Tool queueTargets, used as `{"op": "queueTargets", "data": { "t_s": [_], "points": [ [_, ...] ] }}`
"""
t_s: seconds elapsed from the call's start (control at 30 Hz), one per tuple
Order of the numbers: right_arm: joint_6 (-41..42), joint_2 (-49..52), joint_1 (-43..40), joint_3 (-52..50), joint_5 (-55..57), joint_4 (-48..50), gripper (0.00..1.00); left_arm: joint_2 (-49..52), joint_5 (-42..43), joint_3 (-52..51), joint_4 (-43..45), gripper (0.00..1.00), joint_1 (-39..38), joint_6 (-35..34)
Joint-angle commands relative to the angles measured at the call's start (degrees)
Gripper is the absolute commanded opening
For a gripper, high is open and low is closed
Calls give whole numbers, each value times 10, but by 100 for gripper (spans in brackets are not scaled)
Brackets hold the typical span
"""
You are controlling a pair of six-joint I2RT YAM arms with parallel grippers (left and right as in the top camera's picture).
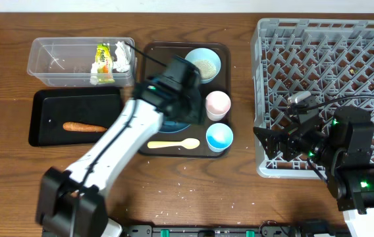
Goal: Sort waste into correct bins and load items into the dishwasher rack
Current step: 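Grasp the blue cup on the brown tray with the left gripper, then hand the blue cup from the left gripper to the right gripper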
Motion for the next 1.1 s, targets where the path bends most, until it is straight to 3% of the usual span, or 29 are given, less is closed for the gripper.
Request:
{"op": "queueTargets", "data": {
  "t_s": [0.0,0.13,0.27,0.33,0.5,0.7,0.87,1.07],
  "points": [
    [2,0,-4,10,0,-1,99,37,5,4,-8,65,-34,-21],
    [2,0,-4,10,0,-8,99,80,1,3,-7,65,-64,-49],
    [2,0,-4,10,0,-14,99,102,1,3,-9,57,-78,-49],
    [2,0,-4,10,0,-14,99,104,0,3,-7,46,-79,-49],
    [2,0,-4,10,0,-14,99,103,-35,3,-7,6,-76,-79],
    [11,5,-4,10,0,-3,96,64,14,11,-26,6,-30,-75],
    [59,35,-3,10,-29,53,96,-6,180,11,-26,6,53,-18],
    [71,101,1,10,-191,188,96,-68,384,11,-24,6,151,6]
  ]
}}
